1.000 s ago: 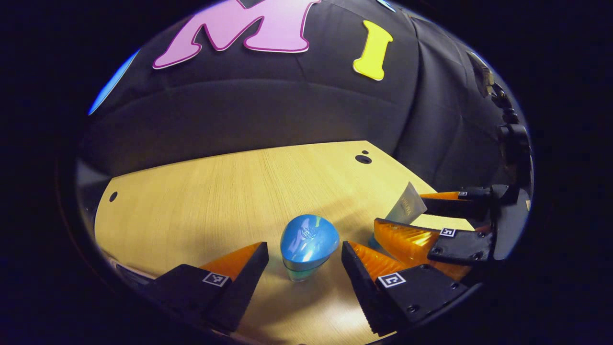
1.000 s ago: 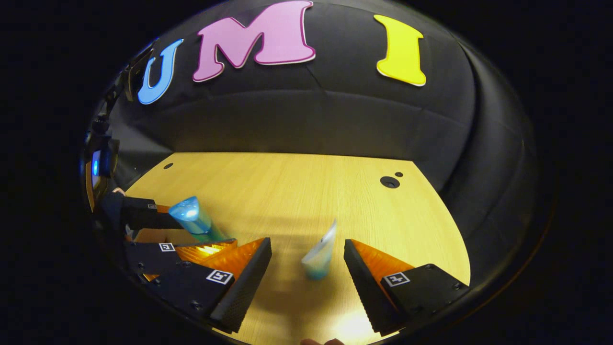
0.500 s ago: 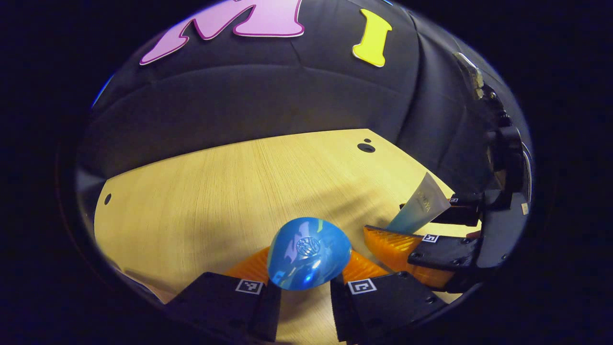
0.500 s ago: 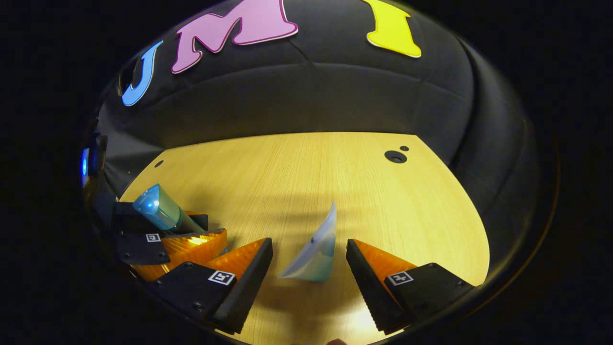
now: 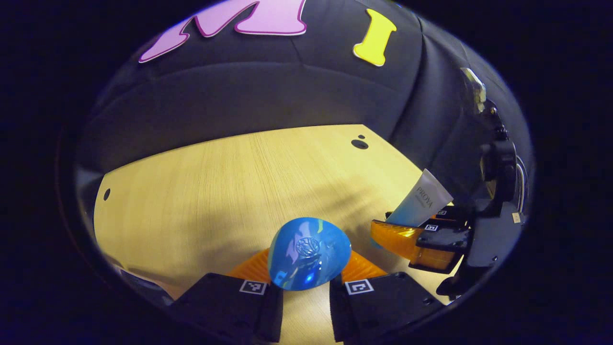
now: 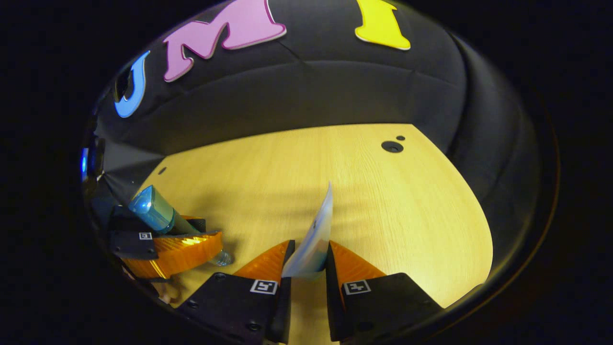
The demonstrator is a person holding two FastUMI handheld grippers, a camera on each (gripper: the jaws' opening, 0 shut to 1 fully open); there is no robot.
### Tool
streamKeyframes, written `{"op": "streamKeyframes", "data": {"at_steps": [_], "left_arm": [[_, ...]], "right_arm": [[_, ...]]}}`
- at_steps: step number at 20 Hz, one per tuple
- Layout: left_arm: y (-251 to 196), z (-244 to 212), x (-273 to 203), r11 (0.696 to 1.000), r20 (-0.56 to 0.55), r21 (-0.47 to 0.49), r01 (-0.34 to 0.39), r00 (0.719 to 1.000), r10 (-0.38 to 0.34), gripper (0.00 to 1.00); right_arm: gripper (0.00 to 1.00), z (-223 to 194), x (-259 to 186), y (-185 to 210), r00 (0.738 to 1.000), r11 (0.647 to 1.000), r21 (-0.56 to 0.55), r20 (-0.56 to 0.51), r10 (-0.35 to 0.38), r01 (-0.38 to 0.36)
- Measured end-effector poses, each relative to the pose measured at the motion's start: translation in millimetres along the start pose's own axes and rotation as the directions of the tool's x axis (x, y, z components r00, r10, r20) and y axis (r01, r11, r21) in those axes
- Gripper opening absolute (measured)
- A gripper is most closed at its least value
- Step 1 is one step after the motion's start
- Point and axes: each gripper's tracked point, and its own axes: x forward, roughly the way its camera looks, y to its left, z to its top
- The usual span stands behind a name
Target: First open the suitcase, pack the skin care products into it, and then close the suitcase.
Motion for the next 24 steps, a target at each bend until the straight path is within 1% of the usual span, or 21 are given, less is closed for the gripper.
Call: {"op": "streamKeyframes", "data": {"at_steps": [3,4,6,7,9,10,11,12,13,14,16,17,18,19,21,23,24], "left_arm": [[25,0,-72,1.000,-0.005,0.025,-0.006,1.000,0.006,0.44],[38,-8,-99,1.000,-0.029,0.020,-0.006,1.000,0.007,0.46],[65,-36,-151,1.000,-0.107,-0.004,0.008,0.994,-0.008,0.45],[81,-55,-174,1.000,-0.161,-0.012,-0.007,0.987,0.005,0.45],[118,-97,-210,0.998,-0.265,-0.011,-0.066,0.962,0.060,0.46],[133,-117,-221,0.995,-0.309,-0.007,-0.098,0.947,0.091,0.45],[149,-143,-231,0.992,-0.387,-0.007,-0.126,0.915,0.114,0.43],[156,-170,-236,0.988,-0.460,-0.033,-0.149,0.880,0.117,0.45],[161,-195,-238,0.985,-0.532,-0.069,-0.157,0.841,0.096,0.45],[163,-224,-235,0.978,-0.597,-0.106,-0.180,0.798,0.082,0.43],[171,-251,-228,0.965,-0.653,-0.150,-0.214,0.755,0.066,0.45],[173,-264,-231,0.957,-0.688,-0.171,-0.233,0.723,0.053,0.46],[175,-271,-227,0.947,-0.711,-0.187,-0.260,0.701,0.052,0.43],[178,-274,-222,0.942,-0.720,-0.193,-0.273,0.692,0.053,0.45],[180,-279,-215,0.932,-0.724,-0.208,-0.297,0.687,0.057,0.45],[178,-287,-206,0.911,-0.729,-0.260,-0.321,0.684,0.033,0.45],[177,-290,-203,0.900,-0.728,-0.283,-0.331,0.685,0.023,0.47]], "right_arm": [[0.35,16,-54,31,0.997,0.998,-0.012,0.052,0.060,-0.060],[0.34,16,-71,42,0.995,0.997,-0.026,0.065,0.078,-0.077],[0.34,17,-100,67,0.988,0.992,-0.055,0.092,0.121,-0.116],[0.35,17,-113,82,0.984,0.988,-0.072,0.102,0.145,-0.138],[0.34,14,-133,112,0.974,0.978,-0.111,0.121,0.192,-0.179],[0.34,12,-141,126,0.970,0.973,-0.125,0.126,0.210,-0.195],[0.35,8,-149,141,0.964,0.967,-0.135,0.122,0.234,-0.218],[0.35,0,-157,159,0.959,0.960,-0.136,0.111,0.261,-0.245],[0.35,-7,-169,178,0.952,0.951,-0.148,0.100,0.289,-0.273],[0.35,-13,-176,192,0.948,0.943,-0.164,0.090,0.305,-0.288],[0.35,-23,-187,211,0.942,0.931,-0.193,0.071,0.327,-0.309],[0.35,-31,-192,221,0.938,0.924,-0.201,0.048,0.342,-0.327],[0.34,-41,-195,232,0.935,0.918,-0.195,0.018,0.355,-0.344],[0.34,-49,-197,237,0.935,0.918,-0.185,-0.007,0.355,-0.350],[0.34,-64,-197,246,0.936,0.919,-0.175,-0.054,0.349,-0.353],[0.34,-77,-198,256,0.933,0.919,-0.163,-0.092,0.348,-0.359],[0.35,-83,-199,260,0.934,0.921,-0.159,-0.112,0.340,-0.355]]}}
